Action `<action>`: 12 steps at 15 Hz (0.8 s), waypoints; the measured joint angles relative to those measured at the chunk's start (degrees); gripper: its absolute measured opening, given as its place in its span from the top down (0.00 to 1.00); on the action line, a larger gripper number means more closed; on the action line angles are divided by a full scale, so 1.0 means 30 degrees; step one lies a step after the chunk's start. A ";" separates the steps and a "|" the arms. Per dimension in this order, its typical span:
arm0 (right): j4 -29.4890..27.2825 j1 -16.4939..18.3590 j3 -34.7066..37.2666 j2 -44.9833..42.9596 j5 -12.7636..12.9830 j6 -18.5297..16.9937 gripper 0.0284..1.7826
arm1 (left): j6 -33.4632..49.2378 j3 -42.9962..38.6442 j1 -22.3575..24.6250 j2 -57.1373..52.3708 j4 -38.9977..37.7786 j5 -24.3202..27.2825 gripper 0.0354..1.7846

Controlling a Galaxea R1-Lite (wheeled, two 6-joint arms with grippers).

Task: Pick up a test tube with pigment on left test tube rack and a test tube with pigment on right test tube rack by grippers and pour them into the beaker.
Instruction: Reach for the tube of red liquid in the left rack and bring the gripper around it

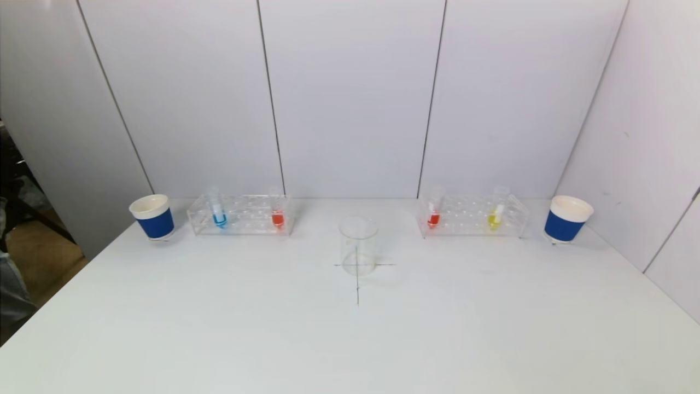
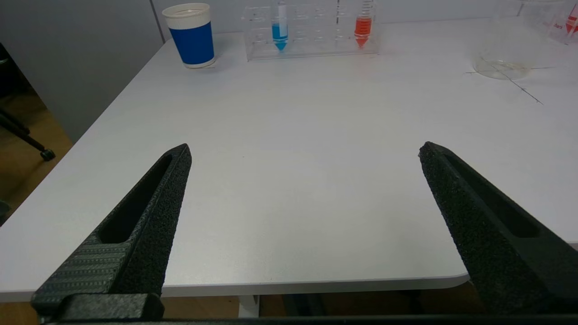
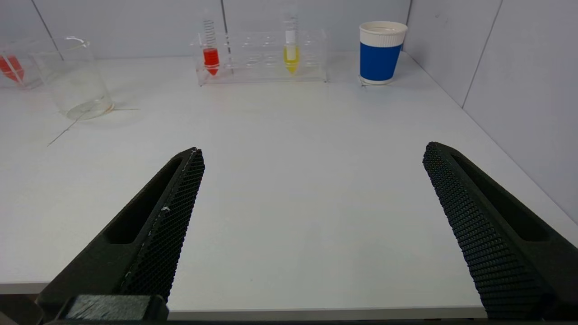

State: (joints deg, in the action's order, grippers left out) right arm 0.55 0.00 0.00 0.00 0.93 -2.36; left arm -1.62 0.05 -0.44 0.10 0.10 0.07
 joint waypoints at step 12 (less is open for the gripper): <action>-0.0008 0.0000 0.0000 0.0000 -0.0016 0.0000 0.01 | -0.0167 0.0000 0.0000 0.0000 0.0085 0.0065 0.01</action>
State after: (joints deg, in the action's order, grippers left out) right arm 0.52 0.00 0.00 0.00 0.88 -2.36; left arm -2.12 0.05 -0.44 0.10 0.35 0.27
